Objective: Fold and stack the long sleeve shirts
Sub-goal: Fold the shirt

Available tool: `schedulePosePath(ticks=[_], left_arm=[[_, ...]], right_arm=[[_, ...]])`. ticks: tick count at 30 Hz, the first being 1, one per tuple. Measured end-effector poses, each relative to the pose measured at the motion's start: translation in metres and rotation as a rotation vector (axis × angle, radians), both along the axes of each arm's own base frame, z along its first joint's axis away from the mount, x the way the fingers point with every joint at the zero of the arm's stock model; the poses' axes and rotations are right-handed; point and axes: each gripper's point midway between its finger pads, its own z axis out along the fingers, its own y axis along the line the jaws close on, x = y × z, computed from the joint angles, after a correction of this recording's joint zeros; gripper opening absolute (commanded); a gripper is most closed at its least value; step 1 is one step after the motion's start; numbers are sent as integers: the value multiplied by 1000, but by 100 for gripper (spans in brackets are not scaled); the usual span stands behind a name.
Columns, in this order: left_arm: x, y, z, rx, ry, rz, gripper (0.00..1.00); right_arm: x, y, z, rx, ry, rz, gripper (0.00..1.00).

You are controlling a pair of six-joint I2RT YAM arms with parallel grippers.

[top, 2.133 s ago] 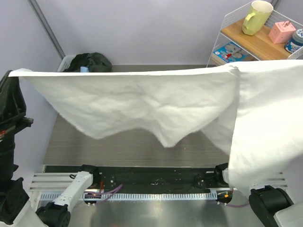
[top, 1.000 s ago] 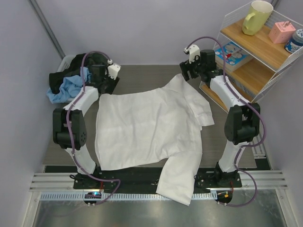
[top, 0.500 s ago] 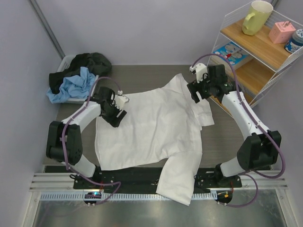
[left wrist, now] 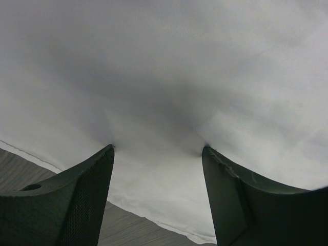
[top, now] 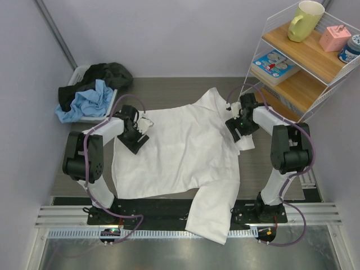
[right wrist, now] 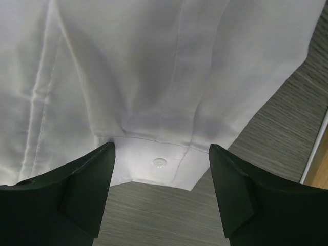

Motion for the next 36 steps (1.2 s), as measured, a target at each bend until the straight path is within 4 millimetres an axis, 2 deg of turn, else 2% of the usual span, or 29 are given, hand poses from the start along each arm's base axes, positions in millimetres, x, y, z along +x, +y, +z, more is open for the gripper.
schedulePosePath(ticks=[2, 3, 4, 5, 8, 11, 14, 17, 20, 23, 26, 27, 28, 30, 32, 33, 36], left_arm=[[3, 0, 0, 2, -3, -5, 69], [5, 0, 0, 4, -5, -6, 69], [6, 0, 0, 5, -7, -6, 69], [6, 0, 0, 5, -7, -7, 68], [7, 1, 1, 5, -10, -7, 67], [8, 2, 1, 3, -12, -3, 66], [8, 3, 1, -1, -11, 2, 67], [9, 3, 1, -1, -13, 4, 67], [10, 4, 3, -2, -17, 8, 66], [14, 3, 5, -10, -26, 13, 67], [19, -2, 12, -61, -42, 32, 72], [21, -5, 18, -94, -54, 43, 73], [24, -12, 28, -152, -70, 62, 76], [34, -23, 58, -276, -137, 101, 83], [48, -36, 102, -412, -257, 139, 91], [56, -45, 133, -495, -340, 152, 92], [64, -71, 200, -659, -485, 140, 96]], right_arm=[[0, -2, -9, -4, 21, -3, 74], [-1, -1, -14, -2, 32, -1, 68], [-1, -1, -16, 0, 36, 2, 51], [0, 0, -15, 1, 35, 3, 39], [-1, 4, -16, 21, 46, 15, 12], [1, 6, -12, 38, 53, 20, 4], [5, 10, 2, 70, 54, 25, 1], [17, 18, 31, 113, 16, 36, 1], [36, 30, 76, 176, -74, 60, 1], [48, 48, 127, 277, -168, 91, 1], [46, 78, 168, 455, -215, 111, 1], [44, 81, 171, 474, -214, 111, 1], [42, 92, 180, 549, -206, 99, 1], [42, 113, 195, 697, -199, 72, 1], [49, 132, 211, 854, -204, 6, 1], [54, 140, 217, 931, -216, -24, 1], [64, 154, 236, 1124, -263, -129, 1]])
